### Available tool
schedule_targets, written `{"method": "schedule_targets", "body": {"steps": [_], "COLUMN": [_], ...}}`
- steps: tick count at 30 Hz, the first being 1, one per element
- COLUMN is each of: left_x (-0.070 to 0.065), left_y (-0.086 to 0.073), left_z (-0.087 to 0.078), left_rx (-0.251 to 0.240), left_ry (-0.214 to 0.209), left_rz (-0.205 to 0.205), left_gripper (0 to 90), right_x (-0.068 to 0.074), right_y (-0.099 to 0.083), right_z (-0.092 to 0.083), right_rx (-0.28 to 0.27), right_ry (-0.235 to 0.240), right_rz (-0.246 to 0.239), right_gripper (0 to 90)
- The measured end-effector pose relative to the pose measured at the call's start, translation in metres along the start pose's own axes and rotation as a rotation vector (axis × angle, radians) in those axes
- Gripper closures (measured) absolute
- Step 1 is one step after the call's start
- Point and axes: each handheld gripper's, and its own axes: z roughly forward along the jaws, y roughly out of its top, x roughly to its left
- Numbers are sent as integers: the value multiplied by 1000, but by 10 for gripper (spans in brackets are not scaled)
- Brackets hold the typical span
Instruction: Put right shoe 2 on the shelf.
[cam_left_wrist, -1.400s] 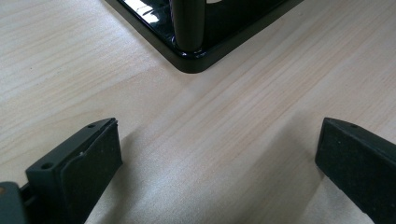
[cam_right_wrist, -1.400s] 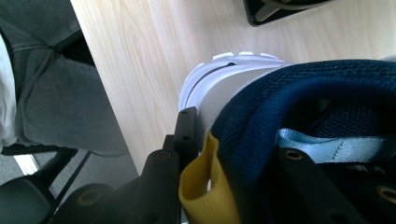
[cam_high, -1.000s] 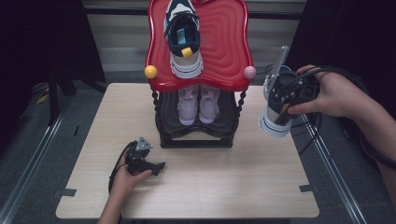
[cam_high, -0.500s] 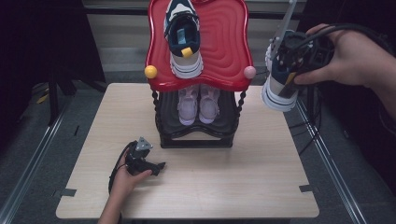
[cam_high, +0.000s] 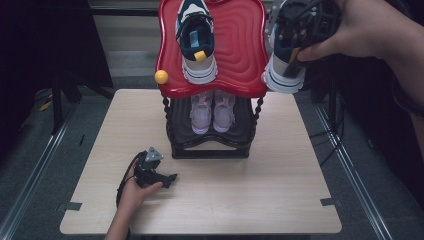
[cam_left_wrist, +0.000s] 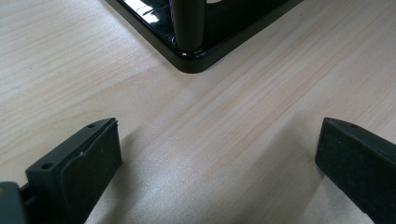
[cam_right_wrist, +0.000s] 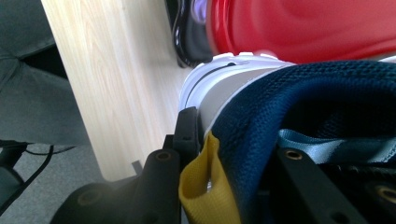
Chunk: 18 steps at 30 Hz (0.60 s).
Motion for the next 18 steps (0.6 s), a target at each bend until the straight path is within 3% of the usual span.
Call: {"method": "schedule_targets", "body": {"steps": [9, 18], "left_x": [0, 0], "left_y": [0, 0], "left_z": [0, 0], "left_rx": [1, -1], "left_ry": [3, 10], "left_rz": [1, 1], "left_gripper": [0, 0], "right_x": [-7, -12], "right_y": [38, 62], "right_z": [5, 14], "right_rx": [-7, -7], "right_ry": [-37, -53], "right_rz": [-63, -106], "right_gripper": [718, 718]}}
